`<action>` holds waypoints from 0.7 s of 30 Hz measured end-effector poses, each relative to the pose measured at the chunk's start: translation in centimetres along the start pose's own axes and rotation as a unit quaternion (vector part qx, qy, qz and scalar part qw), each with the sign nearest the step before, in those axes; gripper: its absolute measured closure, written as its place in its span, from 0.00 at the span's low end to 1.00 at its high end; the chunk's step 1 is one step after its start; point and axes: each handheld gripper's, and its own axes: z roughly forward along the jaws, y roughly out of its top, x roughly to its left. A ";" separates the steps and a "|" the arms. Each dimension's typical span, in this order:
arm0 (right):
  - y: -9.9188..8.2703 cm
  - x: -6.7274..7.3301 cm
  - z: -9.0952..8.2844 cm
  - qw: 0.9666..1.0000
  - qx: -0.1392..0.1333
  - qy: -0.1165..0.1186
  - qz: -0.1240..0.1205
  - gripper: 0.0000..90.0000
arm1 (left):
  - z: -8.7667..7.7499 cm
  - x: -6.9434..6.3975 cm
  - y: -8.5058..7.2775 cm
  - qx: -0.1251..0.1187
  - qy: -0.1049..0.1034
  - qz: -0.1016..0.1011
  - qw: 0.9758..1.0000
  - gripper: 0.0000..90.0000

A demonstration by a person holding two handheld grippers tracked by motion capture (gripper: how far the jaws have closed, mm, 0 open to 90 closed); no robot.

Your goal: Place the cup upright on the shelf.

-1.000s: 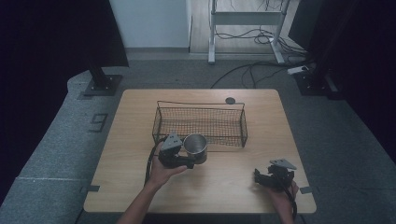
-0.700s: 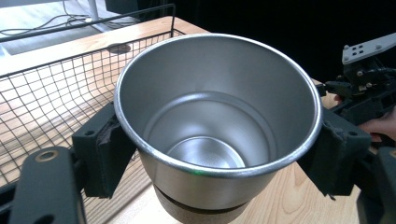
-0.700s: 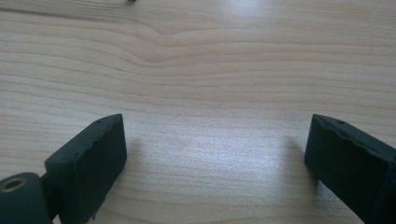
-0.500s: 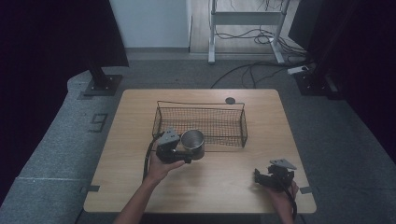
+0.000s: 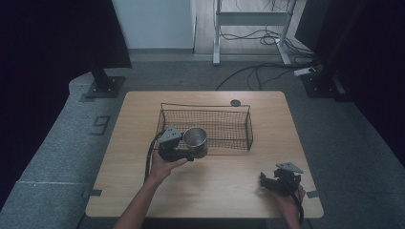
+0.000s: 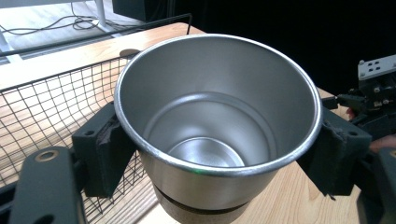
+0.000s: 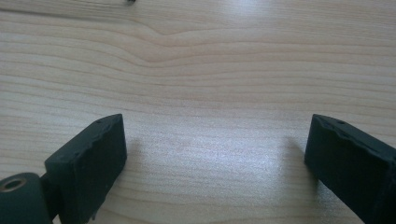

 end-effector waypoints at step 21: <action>0.0 0.0 0.0 1.000 0.000 -0.001 0.002 0.06 | 0.7 1.4 1.7 -0.004 0.010 0.004 1.000 0.21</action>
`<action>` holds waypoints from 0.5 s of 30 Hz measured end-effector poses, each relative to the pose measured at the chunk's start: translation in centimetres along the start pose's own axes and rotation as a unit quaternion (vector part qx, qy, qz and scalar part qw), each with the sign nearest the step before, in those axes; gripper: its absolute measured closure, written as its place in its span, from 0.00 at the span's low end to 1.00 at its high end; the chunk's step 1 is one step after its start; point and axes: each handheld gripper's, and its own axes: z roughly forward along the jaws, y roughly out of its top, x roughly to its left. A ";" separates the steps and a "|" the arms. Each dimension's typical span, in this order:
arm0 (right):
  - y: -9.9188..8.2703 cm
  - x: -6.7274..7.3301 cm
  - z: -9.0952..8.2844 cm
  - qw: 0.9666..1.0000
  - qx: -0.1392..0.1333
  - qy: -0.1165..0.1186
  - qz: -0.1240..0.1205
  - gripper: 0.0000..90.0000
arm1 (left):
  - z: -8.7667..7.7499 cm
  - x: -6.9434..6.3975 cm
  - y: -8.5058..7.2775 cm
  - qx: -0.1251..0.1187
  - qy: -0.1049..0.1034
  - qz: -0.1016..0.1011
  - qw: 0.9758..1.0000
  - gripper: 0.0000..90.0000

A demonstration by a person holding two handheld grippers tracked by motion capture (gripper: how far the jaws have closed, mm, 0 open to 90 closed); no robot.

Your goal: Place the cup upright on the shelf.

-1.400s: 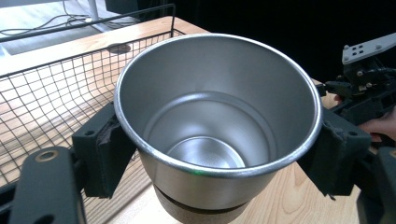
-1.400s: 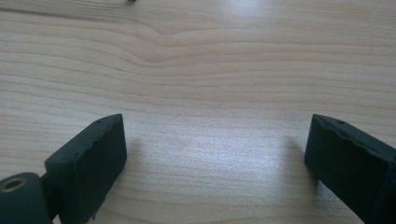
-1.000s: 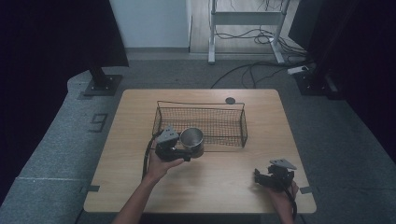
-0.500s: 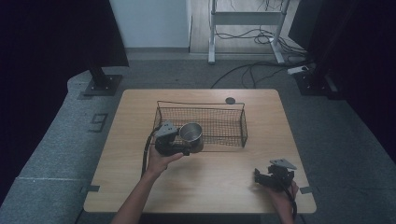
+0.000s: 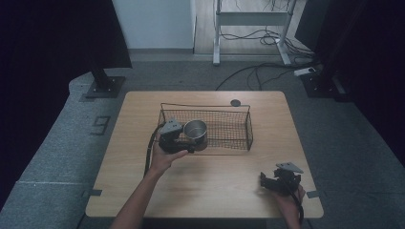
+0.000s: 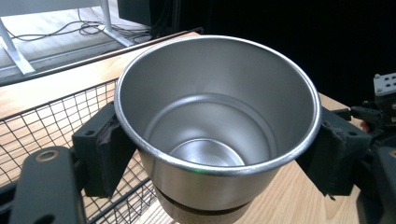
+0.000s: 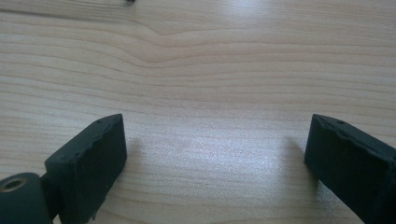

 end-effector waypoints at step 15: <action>0.0 0.0 0.0 1.000 0.000 0.000 0.000 0.06 | 0.4 1.5 0.5 0.003 0.017 -0.006 1.000 0.21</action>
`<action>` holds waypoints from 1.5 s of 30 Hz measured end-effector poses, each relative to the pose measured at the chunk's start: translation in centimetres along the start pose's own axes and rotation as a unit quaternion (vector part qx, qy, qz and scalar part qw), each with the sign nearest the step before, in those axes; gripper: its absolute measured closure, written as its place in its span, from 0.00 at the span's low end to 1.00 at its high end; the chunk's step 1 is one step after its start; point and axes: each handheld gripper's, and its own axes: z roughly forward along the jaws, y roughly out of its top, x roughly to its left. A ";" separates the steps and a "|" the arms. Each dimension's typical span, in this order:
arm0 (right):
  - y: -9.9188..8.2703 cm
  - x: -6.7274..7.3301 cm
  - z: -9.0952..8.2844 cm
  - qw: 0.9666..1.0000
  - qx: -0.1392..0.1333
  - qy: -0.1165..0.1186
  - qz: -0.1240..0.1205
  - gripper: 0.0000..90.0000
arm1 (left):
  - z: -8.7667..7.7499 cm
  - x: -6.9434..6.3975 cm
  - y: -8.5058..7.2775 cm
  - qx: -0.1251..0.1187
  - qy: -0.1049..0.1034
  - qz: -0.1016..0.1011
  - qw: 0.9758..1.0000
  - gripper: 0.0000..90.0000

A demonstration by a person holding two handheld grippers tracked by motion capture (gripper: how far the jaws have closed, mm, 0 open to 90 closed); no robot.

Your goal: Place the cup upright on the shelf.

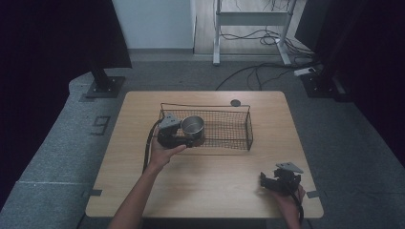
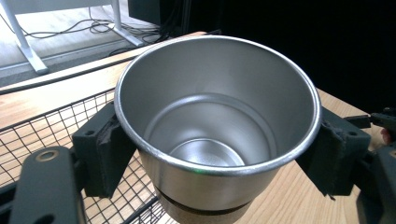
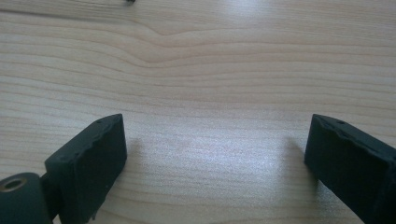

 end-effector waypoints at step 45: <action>0.0 0.0 0.0 1.000 0.000 -0.001 -0.002 0.06 | 3.0 2.9 1.3 0.016 0.014 -0.018 1.000 0.21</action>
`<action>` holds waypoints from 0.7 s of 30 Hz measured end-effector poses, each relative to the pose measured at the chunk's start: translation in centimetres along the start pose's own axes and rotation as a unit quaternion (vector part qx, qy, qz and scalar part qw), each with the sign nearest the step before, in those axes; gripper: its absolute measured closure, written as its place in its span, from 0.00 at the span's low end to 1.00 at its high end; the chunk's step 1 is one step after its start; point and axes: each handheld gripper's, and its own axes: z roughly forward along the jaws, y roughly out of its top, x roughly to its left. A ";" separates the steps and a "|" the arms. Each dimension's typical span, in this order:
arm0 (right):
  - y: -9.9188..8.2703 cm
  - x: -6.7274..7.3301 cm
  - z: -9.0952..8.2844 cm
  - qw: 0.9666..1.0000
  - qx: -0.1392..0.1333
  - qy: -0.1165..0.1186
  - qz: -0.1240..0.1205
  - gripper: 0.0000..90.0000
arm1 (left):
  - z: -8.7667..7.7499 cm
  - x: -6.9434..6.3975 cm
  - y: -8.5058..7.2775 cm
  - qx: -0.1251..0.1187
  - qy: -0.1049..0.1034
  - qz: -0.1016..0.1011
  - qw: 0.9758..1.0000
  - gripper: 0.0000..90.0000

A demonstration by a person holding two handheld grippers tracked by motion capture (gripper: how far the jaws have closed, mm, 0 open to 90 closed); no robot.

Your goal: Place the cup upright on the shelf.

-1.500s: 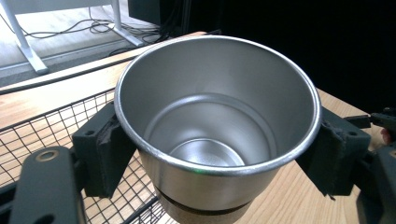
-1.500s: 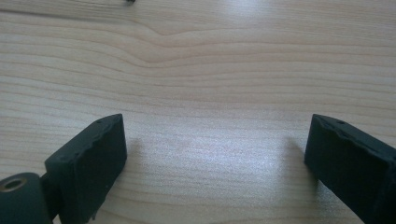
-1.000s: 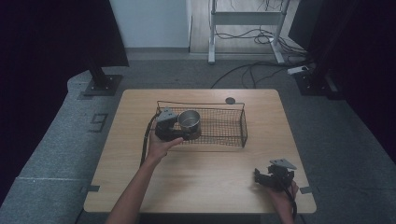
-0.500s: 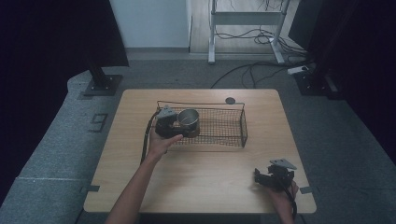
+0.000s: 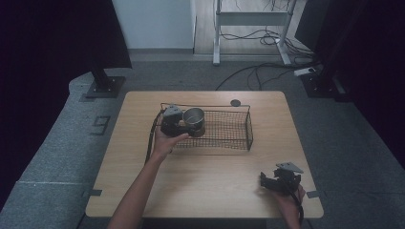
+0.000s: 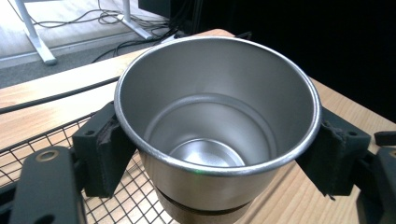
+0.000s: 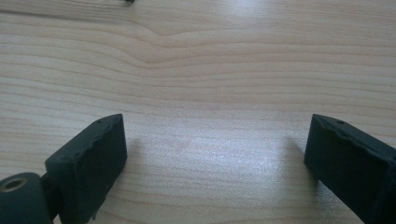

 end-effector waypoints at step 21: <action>0.0 0.0 0.0 1.000 -0.001 -0.001 0.001 0.06 | 1.7 2.2 -0.1 0.019 0.017 -0.010 1.000 0.21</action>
